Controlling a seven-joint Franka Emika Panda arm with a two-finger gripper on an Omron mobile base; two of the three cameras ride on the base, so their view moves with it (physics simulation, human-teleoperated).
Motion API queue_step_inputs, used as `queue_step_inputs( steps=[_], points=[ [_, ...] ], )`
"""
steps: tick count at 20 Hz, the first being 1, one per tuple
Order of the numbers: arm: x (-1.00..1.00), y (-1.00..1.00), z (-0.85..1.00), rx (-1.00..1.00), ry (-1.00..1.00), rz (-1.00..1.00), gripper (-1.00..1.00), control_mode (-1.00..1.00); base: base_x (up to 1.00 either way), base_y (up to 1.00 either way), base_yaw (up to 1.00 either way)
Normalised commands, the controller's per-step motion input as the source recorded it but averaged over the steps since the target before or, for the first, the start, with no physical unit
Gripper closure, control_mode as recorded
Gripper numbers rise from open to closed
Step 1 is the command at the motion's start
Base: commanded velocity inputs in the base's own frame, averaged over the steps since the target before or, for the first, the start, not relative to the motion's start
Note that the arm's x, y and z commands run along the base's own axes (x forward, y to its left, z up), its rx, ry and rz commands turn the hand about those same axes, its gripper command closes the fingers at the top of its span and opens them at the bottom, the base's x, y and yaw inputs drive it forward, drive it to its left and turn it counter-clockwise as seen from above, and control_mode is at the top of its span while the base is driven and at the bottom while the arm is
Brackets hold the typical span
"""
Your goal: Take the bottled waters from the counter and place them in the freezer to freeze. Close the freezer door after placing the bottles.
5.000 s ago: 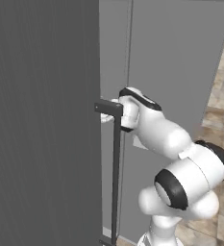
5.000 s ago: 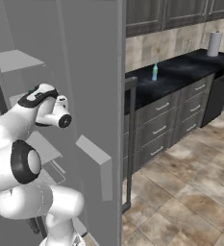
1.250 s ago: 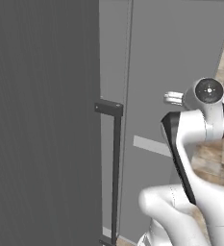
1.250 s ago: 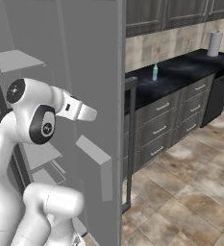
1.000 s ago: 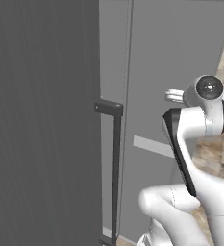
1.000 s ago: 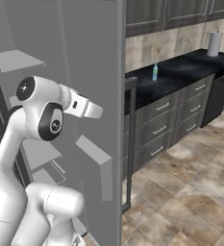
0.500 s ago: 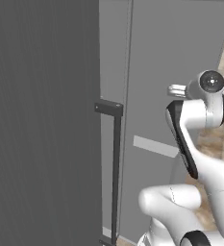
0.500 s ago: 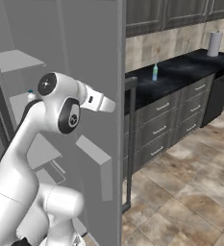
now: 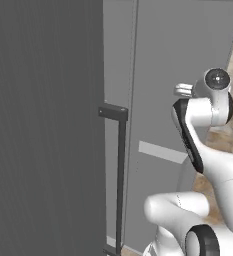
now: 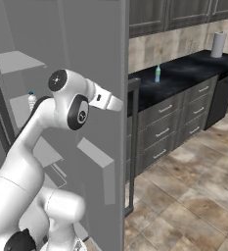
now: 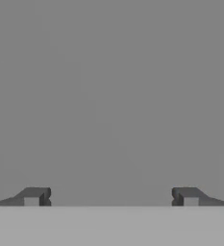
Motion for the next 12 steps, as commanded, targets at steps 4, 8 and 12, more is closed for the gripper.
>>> queue_step_inputs(
  steps=[4, 8, 12],
  points=[
    [0.40, -0.17, -0.07, 0.00, 0.00, 0.00, -1.00, -1.00, 0.00, 0.00, 0.00],
    [-0.05, 0.03, 0.00, 0.00, 0.00, 0.00, -1.00, -1.00, 0.00, 0.00, 0.00],
    [-0.65, 0.24, 0.00, 0.00, -0.02, 0.02, -1.00, -1.00, 0.00, 0.00, 0.00]
  ],
)
